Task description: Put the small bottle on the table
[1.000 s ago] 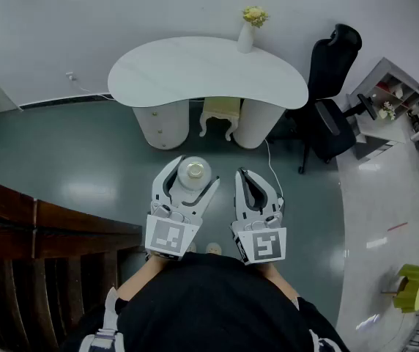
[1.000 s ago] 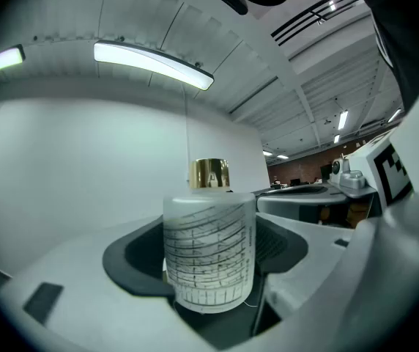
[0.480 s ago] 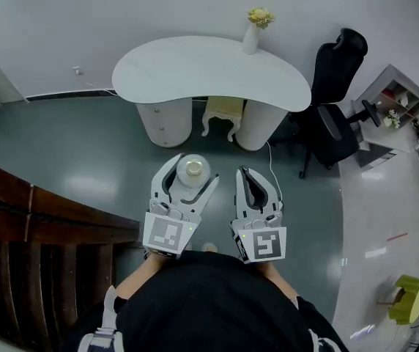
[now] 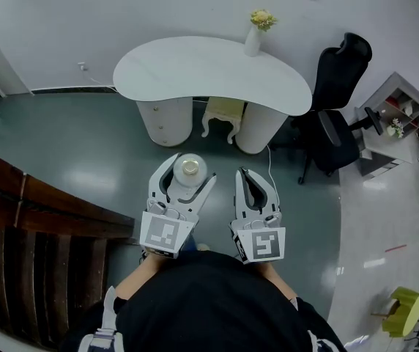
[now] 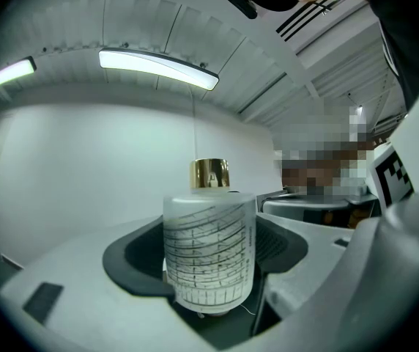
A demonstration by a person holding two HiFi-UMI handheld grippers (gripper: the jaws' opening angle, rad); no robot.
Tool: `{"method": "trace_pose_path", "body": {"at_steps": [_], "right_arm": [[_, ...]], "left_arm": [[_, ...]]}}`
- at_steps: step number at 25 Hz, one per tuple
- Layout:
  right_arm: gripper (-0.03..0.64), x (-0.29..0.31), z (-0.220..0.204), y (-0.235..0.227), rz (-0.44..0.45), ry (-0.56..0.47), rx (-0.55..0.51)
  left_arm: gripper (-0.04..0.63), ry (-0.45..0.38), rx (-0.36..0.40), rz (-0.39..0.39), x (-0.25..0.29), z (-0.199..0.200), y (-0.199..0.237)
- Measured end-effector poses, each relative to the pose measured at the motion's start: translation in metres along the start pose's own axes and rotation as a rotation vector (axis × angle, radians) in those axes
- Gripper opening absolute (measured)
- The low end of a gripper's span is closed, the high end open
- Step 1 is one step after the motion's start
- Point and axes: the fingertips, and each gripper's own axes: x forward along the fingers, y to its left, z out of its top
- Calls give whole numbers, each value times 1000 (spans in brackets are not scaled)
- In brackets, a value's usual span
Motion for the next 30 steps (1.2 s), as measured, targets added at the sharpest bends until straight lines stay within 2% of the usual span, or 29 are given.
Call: {"method": "trace_pose_path", "body": {"at_steps": [6,11,23,30], "right_arm": [[23,10,-8,-15,-4,4,10],[23,36,-18,-27,-16,8,-1],[23,154,-40,-64,-53,25,-10],[23,209,-51,-88,-110,39,-7]], "left_arm": [[334,3,-1,-1,17,-3,1],[334,5,-8,-8,43,-9,20],[334,9,-12,-39,142,-15,97],[334,14,-11,-86,195,-17,136]]}}
